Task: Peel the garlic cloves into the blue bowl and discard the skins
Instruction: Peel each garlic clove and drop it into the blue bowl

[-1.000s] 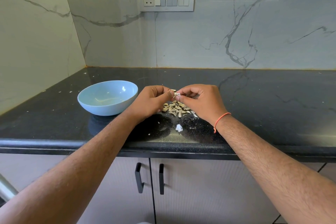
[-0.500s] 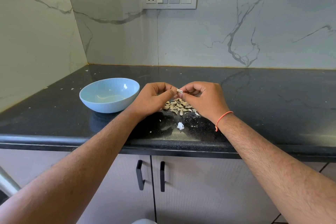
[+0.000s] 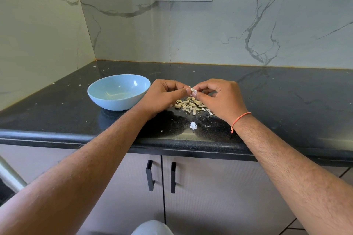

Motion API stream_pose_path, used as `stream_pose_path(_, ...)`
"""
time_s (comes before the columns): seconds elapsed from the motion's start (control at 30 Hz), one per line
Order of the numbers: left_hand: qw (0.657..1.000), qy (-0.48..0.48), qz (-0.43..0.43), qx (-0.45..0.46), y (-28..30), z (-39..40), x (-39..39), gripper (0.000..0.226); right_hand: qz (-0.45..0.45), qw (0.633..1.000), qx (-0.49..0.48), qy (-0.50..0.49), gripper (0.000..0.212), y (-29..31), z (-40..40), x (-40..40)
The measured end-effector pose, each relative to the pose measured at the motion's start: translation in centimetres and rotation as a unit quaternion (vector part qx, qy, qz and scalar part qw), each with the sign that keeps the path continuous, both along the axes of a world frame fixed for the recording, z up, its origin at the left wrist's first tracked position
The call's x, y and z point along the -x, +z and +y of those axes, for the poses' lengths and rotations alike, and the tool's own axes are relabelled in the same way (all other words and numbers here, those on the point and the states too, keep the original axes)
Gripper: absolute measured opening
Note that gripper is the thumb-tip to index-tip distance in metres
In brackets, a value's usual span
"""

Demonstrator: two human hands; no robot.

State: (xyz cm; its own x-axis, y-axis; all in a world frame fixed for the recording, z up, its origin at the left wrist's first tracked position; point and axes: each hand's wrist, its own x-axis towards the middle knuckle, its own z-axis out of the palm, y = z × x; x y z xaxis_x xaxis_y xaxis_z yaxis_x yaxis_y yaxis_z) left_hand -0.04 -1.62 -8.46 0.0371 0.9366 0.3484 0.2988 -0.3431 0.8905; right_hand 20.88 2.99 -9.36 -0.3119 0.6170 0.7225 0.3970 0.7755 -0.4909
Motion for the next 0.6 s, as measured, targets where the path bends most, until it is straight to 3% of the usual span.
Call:
stream_pose_path(0.17, 0.999, -0.001, -0.038, 0.022, 0.06, 0.05, 0.20, 0.009, 0.010, 1.000, 0.011, 0.013, 0.014, -0.05, -0.15, 0.03)
stream_pose_path(0.6, 0.999, -0.022, -0.009, 0.022, 0.13, -0.07, 0.18, 0.012, 0.011, 0.998, 0.052, 0.023, 0.014, 0.01, -0.27, 0.16)
